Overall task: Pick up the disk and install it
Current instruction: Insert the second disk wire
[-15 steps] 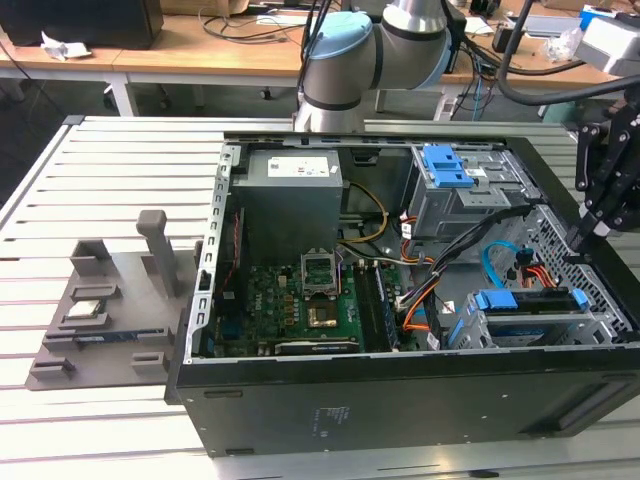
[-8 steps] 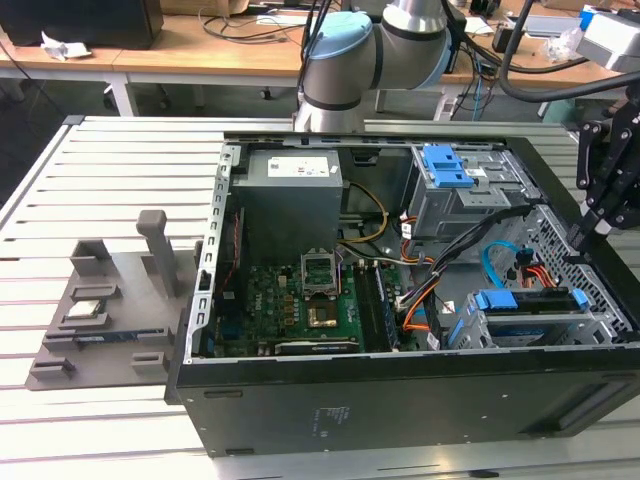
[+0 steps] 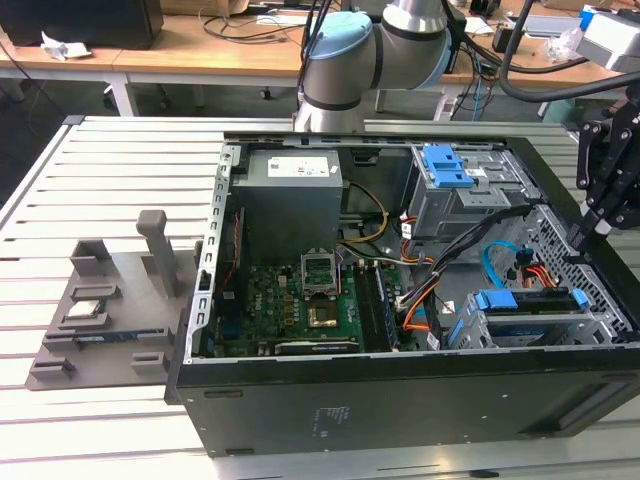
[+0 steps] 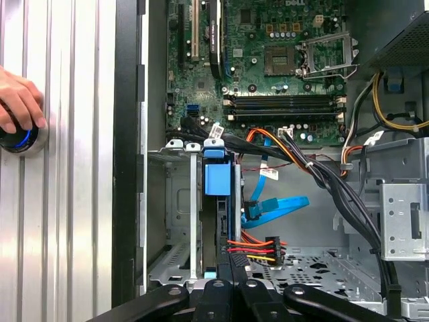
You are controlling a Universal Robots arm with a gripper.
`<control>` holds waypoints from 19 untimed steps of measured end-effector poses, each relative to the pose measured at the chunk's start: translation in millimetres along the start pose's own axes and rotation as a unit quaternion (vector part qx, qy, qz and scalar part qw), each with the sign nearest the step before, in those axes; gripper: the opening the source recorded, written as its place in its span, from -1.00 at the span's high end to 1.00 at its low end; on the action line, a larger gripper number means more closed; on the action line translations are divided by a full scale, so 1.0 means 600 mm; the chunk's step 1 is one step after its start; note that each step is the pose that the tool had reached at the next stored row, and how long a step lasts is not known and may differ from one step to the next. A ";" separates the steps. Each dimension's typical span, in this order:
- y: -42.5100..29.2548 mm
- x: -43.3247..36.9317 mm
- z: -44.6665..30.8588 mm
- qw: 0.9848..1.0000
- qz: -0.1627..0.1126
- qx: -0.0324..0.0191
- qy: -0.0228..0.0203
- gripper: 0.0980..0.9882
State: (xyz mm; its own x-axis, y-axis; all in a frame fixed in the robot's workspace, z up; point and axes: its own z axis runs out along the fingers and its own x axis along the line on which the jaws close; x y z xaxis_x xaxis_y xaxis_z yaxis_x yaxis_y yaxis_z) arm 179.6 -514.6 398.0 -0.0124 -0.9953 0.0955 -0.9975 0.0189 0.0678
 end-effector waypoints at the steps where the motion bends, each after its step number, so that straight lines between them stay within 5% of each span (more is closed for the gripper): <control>1: 0.000 0.000 0.000 1.000 0.000 0.000 0.000 0.98; 7: 0.000 0.000 0.000 1.000 0.000 0.000 0.000 0.41; 19: 0.001 -0.001 -0.012 1.000 0.000 0.000 0.000 0.41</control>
State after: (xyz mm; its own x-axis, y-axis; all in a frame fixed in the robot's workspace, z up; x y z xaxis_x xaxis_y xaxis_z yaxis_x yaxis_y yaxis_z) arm 179.6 -513.5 405.0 -0.0124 -0.9954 0.0953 -0.9975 0.0189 0.0678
